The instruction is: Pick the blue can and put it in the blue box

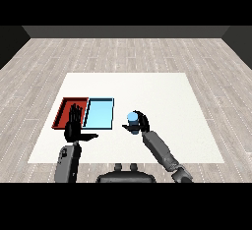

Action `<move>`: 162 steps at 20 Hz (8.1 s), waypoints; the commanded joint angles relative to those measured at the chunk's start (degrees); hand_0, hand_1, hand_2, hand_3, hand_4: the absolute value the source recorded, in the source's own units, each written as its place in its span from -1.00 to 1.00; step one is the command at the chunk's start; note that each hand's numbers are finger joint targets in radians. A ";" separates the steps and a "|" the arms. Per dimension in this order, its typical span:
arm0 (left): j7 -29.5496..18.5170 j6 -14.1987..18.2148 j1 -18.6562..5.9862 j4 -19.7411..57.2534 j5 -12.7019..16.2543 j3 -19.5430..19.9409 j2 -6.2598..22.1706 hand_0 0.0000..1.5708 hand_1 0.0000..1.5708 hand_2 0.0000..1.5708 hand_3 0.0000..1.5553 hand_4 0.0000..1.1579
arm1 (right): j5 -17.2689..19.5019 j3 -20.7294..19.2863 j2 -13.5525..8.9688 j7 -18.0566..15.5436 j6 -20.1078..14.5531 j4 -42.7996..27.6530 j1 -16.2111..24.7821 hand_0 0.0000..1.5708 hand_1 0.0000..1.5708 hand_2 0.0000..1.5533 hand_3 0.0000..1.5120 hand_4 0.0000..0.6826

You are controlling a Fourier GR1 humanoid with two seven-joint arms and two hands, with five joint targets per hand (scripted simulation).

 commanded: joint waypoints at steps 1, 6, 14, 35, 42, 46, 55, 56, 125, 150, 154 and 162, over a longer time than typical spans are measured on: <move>-4.23 -1.68 1.67 3.88 -1.21 -1.06 -0.54 -1.00 -1.00 -1.00 -1.00 -1.00 | 3.06 -1.71 0.12 -0.50 0.63 -1.45 0.72 0.93 0.93 0.88 0.87 0.92; -1.84 2.08 0.16 3.81 -5.92 -3.93 -1.26 -1.00 -1.00 -1.00 -1.00 -1.00 | 5.09 -1.98 -0.05 -0.47 1.17 -4.76 -0.28 0.87 0.87 0.87 0.86 0.90; 1.21 3.85 -6.32 10.91 -3.55 -9.29 -2.12 -1.00 -1.00 -1.00 -1.00 -1.00 | 8.41 2.21 0.05 0.97 -1.87 -16.74 0.32 0.84 0.84 0.84 0.87 0.95; 8.85 13.59 -15.86 14.38 -1.24 -19.45 -2.14 -1.00 -1.00 -1.00 -1.00 -1.00 | 13.32 -9.14 0.11 3.43 9.78 -18.20 -1.04 0.81 0.81 0.86 0.87 0.94; 1.99 15.90 -20.18 27.09 2.34 -21.97 -2.14 -1.00 -1.00 -1.00 -1.00 -1.00 | 9.15 -5.58 0.11 5.55 5.25 -14.11 -9.70 0.79 0.79 0.86 0.86 0.95; 4.49 19.37 -23.14 29.02 3.90 -25.44 -2.14 -1.00 -1.00 -1.00 -1.00 -1.00 | 11.84 -6.74 0.11 3.28 10.60 -17.58 -4.32 0.79 0.79 0.85 0.86 0.97; 5.67 22.37 -22.11 27.21 5.96 -29.68 -2.14 -1.00 -1.00 -1.00 -1.00 -1.00 | 13.50 -4.00 0.12 7.60 8.46 -25.29 -1.69 0.78 0.78 0.86 0.86 0.95; 1.80 17.77 -25.71 34.80 7.33 -26.67 -2.14 -1.00 -1.00 -1.00 -1.00 -1.00 | 10.97 -2.88 0.13 9.10 5.87 -21.14 -6.02 0.77 0.77 0.85 0.85 0.93; -1.55 30.61 -27.86 41.03 5.94 -29.48 -2.12 1.00 1.00 1.00 0.94 0.96 | 3.83 0.76 -0.93 7.98 8.46 -24.70 -2.92 -1.00 -1.00 -1.00 -1.00 -1.00; 6.30 30.50 -30.90 49.95 2.13 -16.70 9.44 1.00 1.00 1.00 0.92 0.93 | -4.24 -19.68 -15.09 8.77 15.34 -52.06 23.07 -1.00 -1.00 -1.00 -1.00 -1.00; 8.32 25.80 -32.19 57.03 3.67 -12.90 14.05 1.00 1.00 1.00 0.93 0.88 | -2.73 -19.64 -13.33 8.33 14.10 -49.01 21.04 -1.00 -1.00 -1.00 -1.00 -1.00; 15.62 28.86 -44.85 77.60 -2.02 -12.76 13.97 1.00 1.00 0.97 0.80 0.71 | -0.30 -17.78 -10.33 8.28 12.30 -46.78 20.34 -1.00 -1.00 -1.00 -1.00 -1.00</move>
